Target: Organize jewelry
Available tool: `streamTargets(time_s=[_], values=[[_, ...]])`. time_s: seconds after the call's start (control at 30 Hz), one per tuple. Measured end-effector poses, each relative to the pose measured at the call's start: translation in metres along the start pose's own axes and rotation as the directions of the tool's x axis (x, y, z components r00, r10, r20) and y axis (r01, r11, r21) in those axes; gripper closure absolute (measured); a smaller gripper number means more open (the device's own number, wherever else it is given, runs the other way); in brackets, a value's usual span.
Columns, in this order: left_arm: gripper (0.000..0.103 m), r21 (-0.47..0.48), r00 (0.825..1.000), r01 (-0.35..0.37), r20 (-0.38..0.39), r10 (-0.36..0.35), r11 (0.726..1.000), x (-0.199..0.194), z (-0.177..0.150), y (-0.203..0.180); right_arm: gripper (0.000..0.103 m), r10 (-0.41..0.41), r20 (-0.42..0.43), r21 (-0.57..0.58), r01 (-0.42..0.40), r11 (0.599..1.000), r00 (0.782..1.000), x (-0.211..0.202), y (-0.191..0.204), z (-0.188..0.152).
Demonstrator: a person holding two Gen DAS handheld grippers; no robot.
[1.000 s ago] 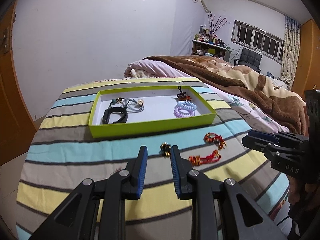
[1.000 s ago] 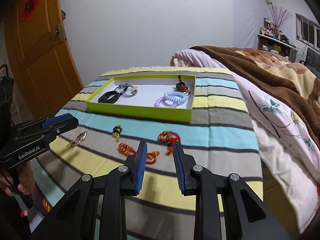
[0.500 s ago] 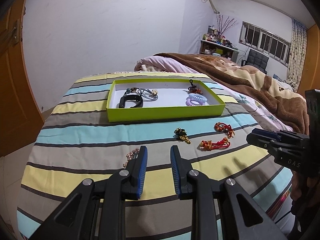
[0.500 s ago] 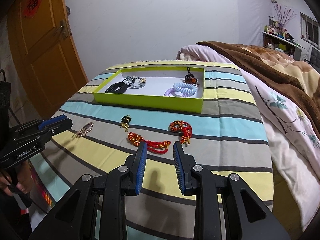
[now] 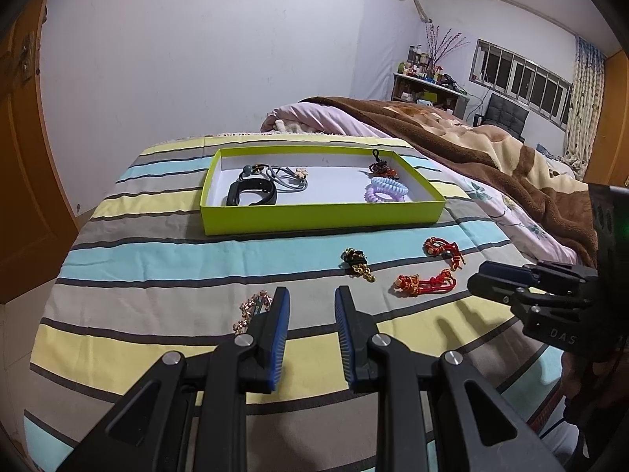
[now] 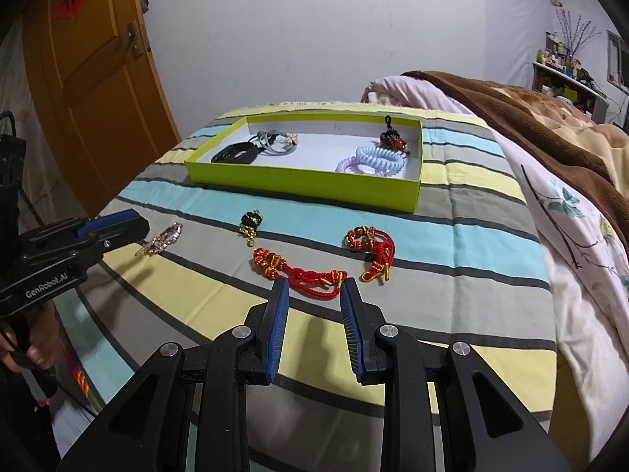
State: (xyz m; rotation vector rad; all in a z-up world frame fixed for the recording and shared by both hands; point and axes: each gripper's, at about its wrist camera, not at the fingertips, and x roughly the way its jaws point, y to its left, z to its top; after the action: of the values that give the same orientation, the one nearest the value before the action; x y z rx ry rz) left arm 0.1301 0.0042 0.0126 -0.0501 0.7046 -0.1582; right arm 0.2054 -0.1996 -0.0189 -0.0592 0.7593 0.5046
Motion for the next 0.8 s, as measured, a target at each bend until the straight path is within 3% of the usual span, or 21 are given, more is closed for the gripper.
streamTargets(time_s=[0.4,0.8], values=[[0.078,-0.012,1.000,0.017,-0.018,-0.017,1.000,0.010,0.001,0.002,0.075,0.018,-0.062,-0.059,-0.022,0.998,0.998,0.025,0.001,0.007],[0.078,-0.024,0.999,0.034,-0.025,-0.035,0.999,0.015,0.003,0.004,0.075,0.017,-0.110,-0.218,-0.041,0.975,0.994,0.039,0.011,0.014]])
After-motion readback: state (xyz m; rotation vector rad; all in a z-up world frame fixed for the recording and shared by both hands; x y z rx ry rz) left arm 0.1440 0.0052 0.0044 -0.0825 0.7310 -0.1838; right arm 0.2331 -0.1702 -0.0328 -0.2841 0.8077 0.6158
